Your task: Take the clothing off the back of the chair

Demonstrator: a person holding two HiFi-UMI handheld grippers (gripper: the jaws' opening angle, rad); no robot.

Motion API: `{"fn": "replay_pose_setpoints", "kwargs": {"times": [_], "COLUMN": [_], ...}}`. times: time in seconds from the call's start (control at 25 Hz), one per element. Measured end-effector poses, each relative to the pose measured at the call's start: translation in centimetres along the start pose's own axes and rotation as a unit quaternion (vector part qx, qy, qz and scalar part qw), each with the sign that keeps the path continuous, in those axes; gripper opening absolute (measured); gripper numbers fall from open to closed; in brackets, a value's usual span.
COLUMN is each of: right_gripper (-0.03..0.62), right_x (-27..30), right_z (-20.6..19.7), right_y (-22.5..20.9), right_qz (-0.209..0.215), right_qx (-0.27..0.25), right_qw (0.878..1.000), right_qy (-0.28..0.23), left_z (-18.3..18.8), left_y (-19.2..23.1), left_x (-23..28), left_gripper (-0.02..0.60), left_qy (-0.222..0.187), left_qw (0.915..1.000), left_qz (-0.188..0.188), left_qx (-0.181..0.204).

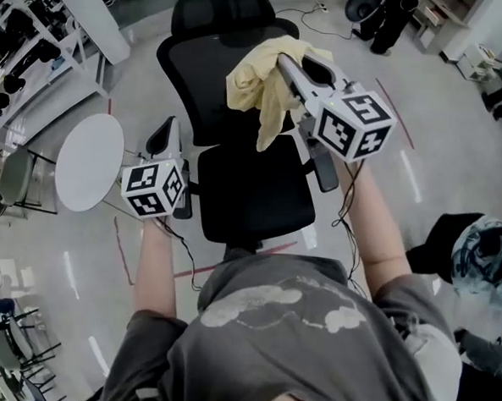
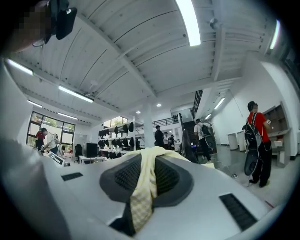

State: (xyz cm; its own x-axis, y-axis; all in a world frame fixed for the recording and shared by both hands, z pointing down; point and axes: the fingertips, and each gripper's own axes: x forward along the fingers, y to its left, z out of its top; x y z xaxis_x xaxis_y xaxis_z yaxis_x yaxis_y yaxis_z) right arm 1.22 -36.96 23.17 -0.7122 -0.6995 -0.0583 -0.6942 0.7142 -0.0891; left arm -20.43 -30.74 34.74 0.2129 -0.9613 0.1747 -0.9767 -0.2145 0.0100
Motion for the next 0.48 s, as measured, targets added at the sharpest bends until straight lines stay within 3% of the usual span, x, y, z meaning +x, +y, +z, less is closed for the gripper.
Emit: {"fn": "replay_pose_setpoints", "kwargs": {"times": [0.48], "right_gripper": [0.049], "right_x": [-10.7], "right_z": [-4.5], "right_y": [4.5], "right_qz": [0.042], "right_qx": [0.036], "right_qw": [0.998], "right_qy": [0.033], "left_z": [-2.2], "left_y": [-8.4], "left_x": [-10.7], "left_gripper": [0.000], "left_qy": [0.014], "left_qw": [0.9989], "left_qz": [0.044], "left_qx": [-0.012]}}
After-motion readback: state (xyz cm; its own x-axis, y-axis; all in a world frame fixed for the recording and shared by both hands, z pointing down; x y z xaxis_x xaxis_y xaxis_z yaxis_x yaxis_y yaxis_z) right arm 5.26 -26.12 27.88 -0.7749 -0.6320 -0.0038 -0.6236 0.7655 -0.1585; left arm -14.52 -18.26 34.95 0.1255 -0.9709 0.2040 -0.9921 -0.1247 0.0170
